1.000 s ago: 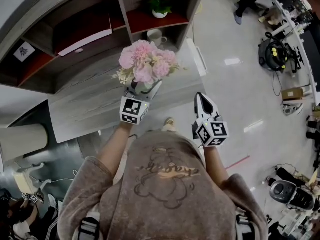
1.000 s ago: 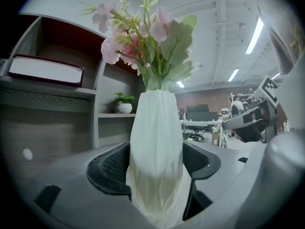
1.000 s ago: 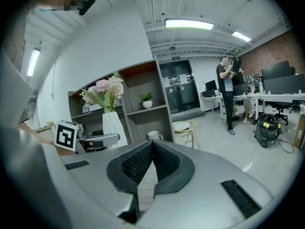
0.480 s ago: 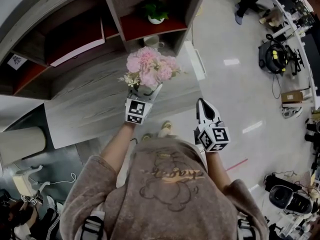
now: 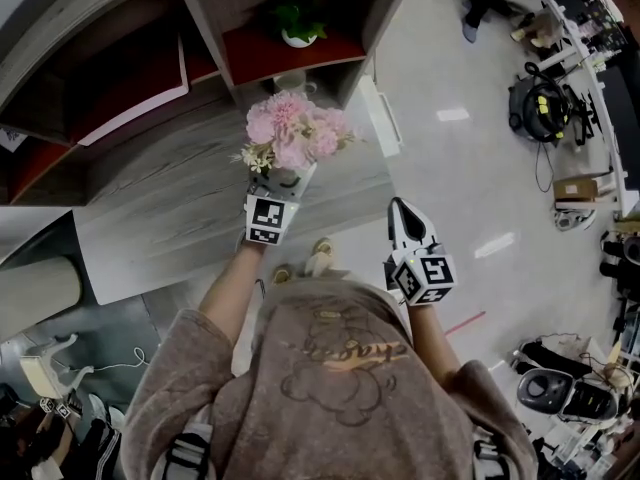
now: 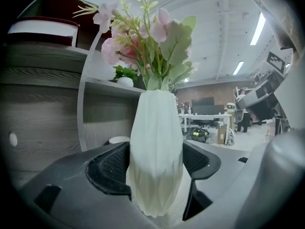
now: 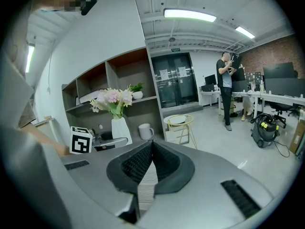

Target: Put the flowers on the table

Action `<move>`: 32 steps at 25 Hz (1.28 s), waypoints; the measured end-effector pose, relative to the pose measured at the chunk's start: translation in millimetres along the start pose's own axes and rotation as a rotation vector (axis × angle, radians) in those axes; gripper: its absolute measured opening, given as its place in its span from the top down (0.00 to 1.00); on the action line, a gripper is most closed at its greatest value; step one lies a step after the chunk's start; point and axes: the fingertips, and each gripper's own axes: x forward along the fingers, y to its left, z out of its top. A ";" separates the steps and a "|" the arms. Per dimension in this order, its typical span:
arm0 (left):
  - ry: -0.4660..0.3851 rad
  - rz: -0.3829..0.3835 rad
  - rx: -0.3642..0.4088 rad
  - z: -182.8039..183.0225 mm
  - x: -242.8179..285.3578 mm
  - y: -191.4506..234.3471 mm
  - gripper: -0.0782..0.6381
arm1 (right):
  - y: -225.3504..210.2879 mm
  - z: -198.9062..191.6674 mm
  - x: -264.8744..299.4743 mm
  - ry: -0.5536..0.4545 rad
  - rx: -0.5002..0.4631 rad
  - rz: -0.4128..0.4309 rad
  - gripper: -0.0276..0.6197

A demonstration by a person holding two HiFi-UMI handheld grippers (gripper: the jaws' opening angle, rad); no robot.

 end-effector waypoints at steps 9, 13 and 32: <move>0.015 0.008 -0.020 -7.5 1.1 0.6 0.40 | 3.1 -7.7 4.5 0.010 -0.004 0.033 0.98; 0.022 0.006 -0.024 -14.3 -6.7 0.2 0.40 | 11.2 -10.2 6.0 0.012 -0.002 0.039 0.98; 0.095 -0.022 -0.045 -27.5 -17.5 -7.3 0.40 | 23.3 -17.0 -3.9 0.006 0.015 0.033 0.98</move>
